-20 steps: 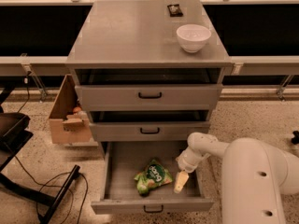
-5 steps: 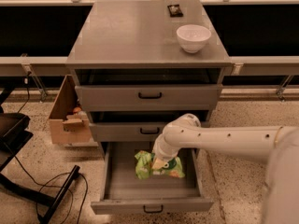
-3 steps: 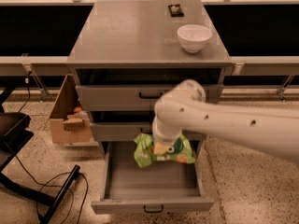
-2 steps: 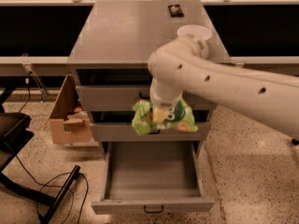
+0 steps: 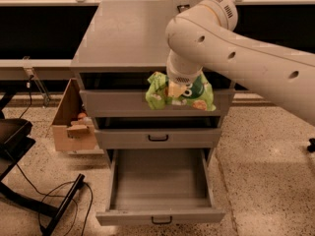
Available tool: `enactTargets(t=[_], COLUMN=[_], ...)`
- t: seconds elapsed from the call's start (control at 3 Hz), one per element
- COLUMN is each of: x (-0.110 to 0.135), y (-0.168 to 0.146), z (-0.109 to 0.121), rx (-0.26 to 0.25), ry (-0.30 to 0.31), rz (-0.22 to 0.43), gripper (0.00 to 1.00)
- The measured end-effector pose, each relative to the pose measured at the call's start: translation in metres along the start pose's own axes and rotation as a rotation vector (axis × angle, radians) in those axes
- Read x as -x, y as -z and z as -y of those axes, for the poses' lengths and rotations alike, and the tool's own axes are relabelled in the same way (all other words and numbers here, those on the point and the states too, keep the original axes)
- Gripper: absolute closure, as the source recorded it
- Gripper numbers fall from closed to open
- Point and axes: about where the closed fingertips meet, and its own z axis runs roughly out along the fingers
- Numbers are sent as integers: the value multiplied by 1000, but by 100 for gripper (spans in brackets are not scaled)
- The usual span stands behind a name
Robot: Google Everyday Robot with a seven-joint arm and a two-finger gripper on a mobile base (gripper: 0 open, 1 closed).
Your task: Pick green rice chip bag from bottom drawer and place on counter
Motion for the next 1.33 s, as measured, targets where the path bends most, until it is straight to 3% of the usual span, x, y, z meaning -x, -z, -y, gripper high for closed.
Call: enactTargets(t=[0.33,0.67,1.0,1.33], x=[0,17,49,101], y=[0,17,49,77], z=[0,33,90,167], rx=[0,-60,-135,-254], ry=[0,75,206,386], rz=[0,-2,-29,-4], gripper=[100,100,100,100])
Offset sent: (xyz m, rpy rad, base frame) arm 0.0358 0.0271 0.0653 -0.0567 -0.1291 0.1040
